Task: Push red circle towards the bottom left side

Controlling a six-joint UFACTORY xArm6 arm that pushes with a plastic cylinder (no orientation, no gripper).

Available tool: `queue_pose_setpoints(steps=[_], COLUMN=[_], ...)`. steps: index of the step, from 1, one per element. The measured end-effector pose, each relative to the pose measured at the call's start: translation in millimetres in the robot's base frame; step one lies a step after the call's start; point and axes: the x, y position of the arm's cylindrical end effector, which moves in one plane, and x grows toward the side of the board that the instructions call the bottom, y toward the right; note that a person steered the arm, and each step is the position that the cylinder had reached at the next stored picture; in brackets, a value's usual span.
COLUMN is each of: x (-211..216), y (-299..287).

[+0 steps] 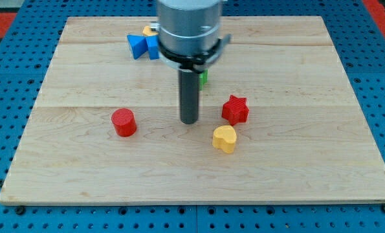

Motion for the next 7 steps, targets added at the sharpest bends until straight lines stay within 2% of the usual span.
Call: queue_pose_setpoints(steps=[1, 2, 4, 5, 6, 7], x=[-18, -26, 16, 40, 15, 30], y=[30, 100, 184, 161, 143, 113])
